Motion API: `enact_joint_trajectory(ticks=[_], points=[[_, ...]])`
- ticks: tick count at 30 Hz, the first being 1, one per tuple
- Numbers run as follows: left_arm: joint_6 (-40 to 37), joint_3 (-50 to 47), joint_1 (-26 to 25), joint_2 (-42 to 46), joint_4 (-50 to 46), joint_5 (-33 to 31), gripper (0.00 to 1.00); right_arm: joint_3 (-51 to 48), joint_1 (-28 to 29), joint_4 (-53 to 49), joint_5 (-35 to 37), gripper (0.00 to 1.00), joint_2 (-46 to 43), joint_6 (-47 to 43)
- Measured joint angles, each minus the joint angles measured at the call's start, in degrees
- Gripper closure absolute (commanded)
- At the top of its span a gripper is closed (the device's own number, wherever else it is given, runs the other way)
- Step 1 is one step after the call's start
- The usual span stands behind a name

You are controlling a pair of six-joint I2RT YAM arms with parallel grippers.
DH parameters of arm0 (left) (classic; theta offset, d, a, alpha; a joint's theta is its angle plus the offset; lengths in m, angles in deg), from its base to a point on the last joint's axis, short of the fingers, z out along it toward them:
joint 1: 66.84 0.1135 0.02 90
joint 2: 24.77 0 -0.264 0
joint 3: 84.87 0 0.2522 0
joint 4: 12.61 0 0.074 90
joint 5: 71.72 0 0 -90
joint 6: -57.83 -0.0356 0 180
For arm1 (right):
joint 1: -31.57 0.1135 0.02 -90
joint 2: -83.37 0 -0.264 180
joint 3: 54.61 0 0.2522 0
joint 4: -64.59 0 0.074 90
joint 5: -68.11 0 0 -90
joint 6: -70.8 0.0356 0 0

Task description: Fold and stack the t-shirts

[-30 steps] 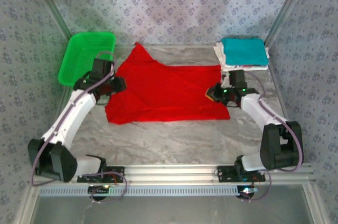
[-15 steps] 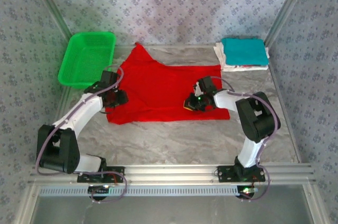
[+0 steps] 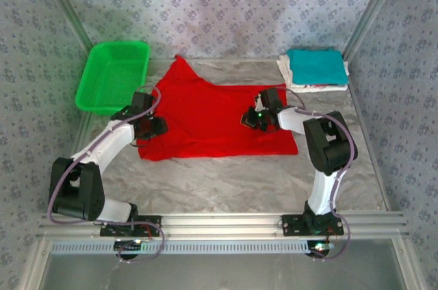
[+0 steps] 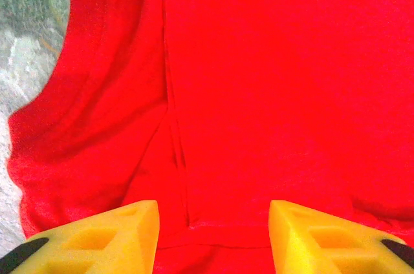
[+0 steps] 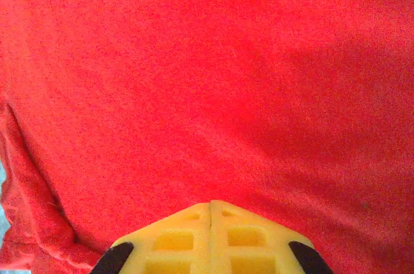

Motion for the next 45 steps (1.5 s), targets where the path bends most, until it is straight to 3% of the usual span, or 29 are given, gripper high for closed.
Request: enact_joint_trajectory(ticks=[21,26,29,31,45], points=[[3.0,-1.6,0.0,-10.4,3.8,3.5,0.63,3.3,-0.1,-5.4,1.4,1.0,-12.4,-5.0],[3.5,-2.2,-0.7,-12.3,5.3,3.9,0.72,3.3,-0.1,-5.2,1.6,0.78,-14.4,-6.3],[3.9,-2.2,-0.7,-13.0,6.1,4.0,0.93,3.0,-0.1,-4.9,1.6,0.69,-14.4,-6.9],[3.7,-2.2,-0.7,-13.1,6.3,4.2,0.99,2.8,-0.1,-4.7,1.6,0.66,-14.4,-7.0],[3.0,2.2,-2.1,-13.0,4.2,3.1,1.0,2.4,-0.1,-4.7,1.6,0.64,-14.4,-7.5]])
